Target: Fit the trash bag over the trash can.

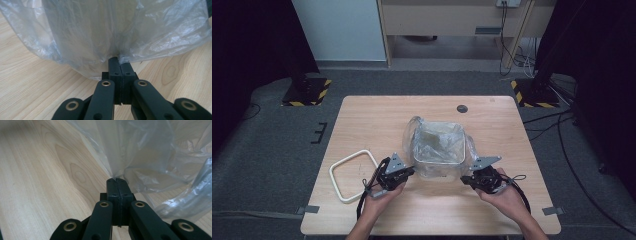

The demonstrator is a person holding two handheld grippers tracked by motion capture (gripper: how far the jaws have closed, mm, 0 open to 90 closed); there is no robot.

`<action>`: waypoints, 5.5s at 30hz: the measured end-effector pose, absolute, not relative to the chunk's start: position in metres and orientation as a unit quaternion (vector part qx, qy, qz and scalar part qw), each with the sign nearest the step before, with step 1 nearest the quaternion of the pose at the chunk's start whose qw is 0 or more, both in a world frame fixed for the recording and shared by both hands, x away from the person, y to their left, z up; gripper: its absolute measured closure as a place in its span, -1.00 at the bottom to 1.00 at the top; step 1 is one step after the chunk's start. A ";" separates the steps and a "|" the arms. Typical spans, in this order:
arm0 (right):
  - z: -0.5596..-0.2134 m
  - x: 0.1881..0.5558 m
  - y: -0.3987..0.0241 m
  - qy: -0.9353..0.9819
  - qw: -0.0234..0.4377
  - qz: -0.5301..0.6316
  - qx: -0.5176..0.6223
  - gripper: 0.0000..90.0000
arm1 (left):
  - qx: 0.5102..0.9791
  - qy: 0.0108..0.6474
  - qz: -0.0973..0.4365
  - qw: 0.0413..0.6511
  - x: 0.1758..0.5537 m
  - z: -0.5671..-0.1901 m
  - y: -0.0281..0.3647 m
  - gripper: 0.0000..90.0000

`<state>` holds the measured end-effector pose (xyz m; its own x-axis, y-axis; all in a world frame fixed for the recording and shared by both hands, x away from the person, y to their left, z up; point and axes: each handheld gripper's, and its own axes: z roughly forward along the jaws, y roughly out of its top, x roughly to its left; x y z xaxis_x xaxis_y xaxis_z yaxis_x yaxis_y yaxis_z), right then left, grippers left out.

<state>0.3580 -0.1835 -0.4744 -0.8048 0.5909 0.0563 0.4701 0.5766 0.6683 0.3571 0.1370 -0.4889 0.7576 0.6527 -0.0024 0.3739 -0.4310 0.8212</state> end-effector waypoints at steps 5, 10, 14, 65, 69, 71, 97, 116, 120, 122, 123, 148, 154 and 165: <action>-0.480 0.364 -0.186 0.881 0.083 0.350 0.308 1.00 | 0.832 0.322 0.169 0.419 0.360 -0.493 0.135 0.99; -0.489 0.368 -0.186 0.884 0.079 0.345 0.306 1.00 | 0.832 0.325 0.163 0.419 0.363 -0.497 0.134 0.99; -0.495 0.369 -0.185 0.884 0.074 0.343 0.309 1.00 | 0.833 0.327 0.165 0.414 0.364 -0.499 0.134 0.99; -0.473 0.370 -0.186 0.869 0.111 0.361 0.318 1.00 | 0.824 0.338 0.156 0.427 0.366 -0.506 0.141 0.98; -0.476 0.373 -0.183 0.871 0.109 0.359 0.319 1.00 | 0.827 0.335 0.157 0.424 0.365 -0.505 0.142 0.97; -0.476 0.373 -0.183 0.870 0.110 0.360 0.317 1.00 | 0.826 0.334 0.159 0.425 0.363 -0.503 0.143 0.90; -0.478 0.368 -0.181 0.874 0.112 0.358 0.309 0.96 | 0.797 0.288 0.178 0.500 0.353 -0.451 0.155 -0.19; -0.478 0.368 -0.181 0.874 0.111 0.359 0.308 0.99 | 0.812 0.262 0.180 0.490 0.357 -0.448 0.152 0.81; -0.478 0.368 -0.181 0.875 0.111 0.358 0.307 1.00 | 0.809 0.280 0.176 0.486 0.358 -0.451 0.154 0.96; -0.478 0.368 -0.182 0.874 0.110 0.359 0.308 1.00 | 0.806 0.298 0.177 0.480 0.357 -0.456 0.158 0.99; -0.478 0.368 -0.182 0.875 0.110 0.359 0.307 1.00 | 0.806 0.307 0.174 0.475 0.358 -0.460 0.160 1.00; -0.497 0.375 -0.183 0.878 0.096 0.347 0.316 1.00 | 0.854 0.346 0.170 0.349 0.377 -0.515 0.146 1.00; -0.500 0.376 -0.183 0.878 0.094 0.346 0.318 1.00 | 0.855 0.347 0.169 0.346 0.377 -0.519 0.148 1.00; -0.502 0.378 -0.184 0.877 0.092 0.344 0.321 1.00 | 0.853 0.347 0.169 0.351 0.372 -0.521 0.149 1.00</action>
<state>0.3777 -0.1838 -0.5022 -0.7766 0.6271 0.0606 0.5008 0.5561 0.6633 0.3721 0.1494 -0.5212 0.7020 0.7107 0.0450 0.4730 -0.5126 0.7166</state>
